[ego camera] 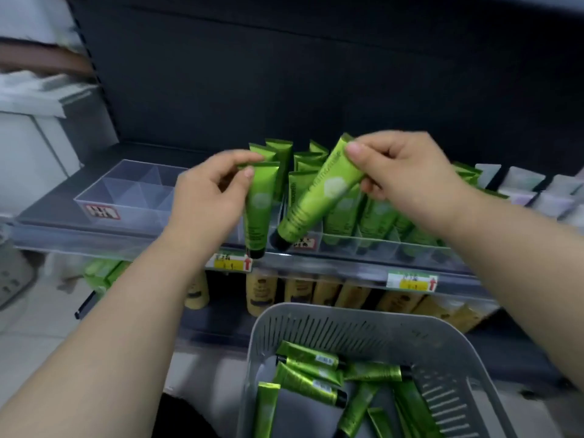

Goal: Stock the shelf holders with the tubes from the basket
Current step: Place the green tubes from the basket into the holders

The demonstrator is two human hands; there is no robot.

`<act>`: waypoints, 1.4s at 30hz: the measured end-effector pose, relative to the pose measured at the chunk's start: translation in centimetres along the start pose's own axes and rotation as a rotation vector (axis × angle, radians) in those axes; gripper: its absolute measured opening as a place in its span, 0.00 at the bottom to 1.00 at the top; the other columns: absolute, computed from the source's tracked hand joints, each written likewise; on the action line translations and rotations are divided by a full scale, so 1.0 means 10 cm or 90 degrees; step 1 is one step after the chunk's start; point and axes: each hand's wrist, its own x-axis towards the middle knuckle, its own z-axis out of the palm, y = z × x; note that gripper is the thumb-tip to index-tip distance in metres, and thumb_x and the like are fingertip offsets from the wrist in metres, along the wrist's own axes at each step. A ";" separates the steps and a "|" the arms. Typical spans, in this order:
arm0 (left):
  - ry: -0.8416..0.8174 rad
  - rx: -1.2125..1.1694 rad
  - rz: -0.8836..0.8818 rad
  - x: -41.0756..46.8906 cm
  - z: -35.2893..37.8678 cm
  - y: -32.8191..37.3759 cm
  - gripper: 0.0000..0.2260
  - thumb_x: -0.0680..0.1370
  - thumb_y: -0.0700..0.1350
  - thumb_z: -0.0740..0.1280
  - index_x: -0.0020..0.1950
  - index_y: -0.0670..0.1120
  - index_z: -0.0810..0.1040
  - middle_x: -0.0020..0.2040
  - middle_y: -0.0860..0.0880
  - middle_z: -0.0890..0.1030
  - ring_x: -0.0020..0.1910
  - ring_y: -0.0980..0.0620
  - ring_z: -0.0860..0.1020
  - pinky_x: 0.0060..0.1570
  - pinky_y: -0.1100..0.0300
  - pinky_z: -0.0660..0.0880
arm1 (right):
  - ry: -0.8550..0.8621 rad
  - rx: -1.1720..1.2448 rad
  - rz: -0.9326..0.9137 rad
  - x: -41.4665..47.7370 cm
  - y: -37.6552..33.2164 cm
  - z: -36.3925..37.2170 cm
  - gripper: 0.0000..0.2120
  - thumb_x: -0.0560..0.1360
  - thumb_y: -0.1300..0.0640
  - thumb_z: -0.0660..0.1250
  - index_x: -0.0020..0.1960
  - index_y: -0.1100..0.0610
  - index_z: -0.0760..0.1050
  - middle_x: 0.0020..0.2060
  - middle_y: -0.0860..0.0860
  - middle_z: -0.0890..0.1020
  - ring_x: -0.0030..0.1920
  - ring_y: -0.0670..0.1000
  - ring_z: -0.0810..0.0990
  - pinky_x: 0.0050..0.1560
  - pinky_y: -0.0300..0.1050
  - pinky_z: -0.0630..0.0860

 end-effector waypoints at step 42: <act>0.049 0.029 -0.105 0.83 -0.41 -0.62 0.15 0.76 0.39 0.65 0.41 0.61 0.78 0.43 0.57 0.82 0.46 0.52 0.81 0.53 0.50 0.77 | -0.276 -0.486 -0.061 1.88 0.03 1.35 0.12 0.76 0.56 0.66 0.52 0.62 0.81 0.51 0.54 0.83 0.53 0.53 0.80 0.48 0.42 0.75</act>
